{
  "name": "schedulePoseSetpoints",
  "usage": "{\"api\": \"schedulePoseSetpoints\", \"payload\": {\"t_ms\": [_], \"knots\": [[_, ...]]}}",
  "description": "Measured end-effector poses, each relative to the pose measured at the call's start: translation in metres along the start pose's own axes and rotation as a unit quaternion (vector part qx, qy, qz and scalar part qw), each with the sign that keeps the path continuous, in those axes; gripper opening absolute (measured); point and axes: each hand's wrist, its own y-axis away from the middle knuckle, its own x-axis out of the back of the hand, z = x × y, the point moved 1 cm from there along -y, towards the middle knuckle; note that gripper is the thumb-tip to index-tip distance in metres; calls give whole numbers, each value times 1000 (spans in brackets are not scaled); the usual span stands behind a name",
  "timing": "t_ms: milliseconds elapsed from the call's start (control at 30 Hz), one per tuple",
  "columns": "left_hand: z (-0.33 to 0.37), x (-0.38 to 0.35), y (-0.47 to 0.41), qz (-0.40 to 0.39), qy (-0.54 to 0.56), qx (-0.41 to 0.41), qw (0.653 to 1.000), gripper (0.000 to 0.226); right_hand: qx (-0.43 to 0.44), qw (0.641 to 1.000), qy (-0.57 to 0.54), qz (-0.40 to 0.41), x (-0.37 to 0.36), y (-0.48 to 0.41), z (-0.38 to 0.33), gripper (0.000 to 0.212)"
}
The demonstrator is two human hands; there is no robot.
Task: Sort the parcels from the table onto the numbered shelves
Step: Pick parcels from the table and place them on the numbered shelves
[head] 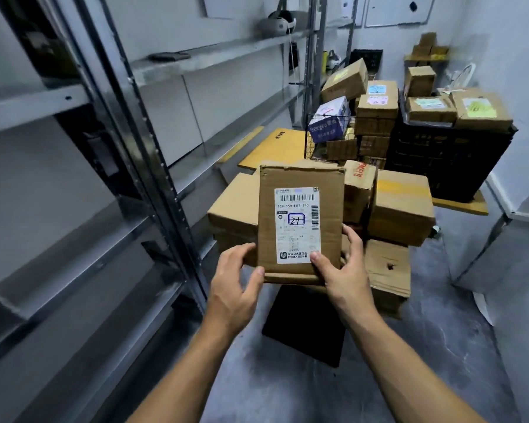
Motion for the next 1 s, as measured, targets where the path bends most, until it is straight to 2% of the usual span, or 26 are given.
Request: {"api": "schedulePoseSetpoints", "payload": {"t_ms": [100, 200, 267, 433, 633, 1000], "knots": [[-11, 53, 30, 30, -66, 14, 997, 31, -3, 999, -40, -35, -33, 28, -10, 69], [-19, 110, 66, 6, -181, 47, 982, 39, -12, 994, -70, -78, -66, 70, -19, 69], [-19, 151, 97, -18, -278, 74, 958, 48, -6, 990, -74, -117, -87, 103, -28, 71], [-5, 241, 196, -58, -434, 198, 877, 46, 11, 972, -78, -223, -140, 186, -41, 67], [17, 328, 324, 2, -482, 310, 819, 46, 30, 935, -86, -344, -201, 288, -62, 66], [54, 418, 491, 130, -507, 445, 726, 40, 54, 823, -104, -556, -292, 448, -101, 65]]}}
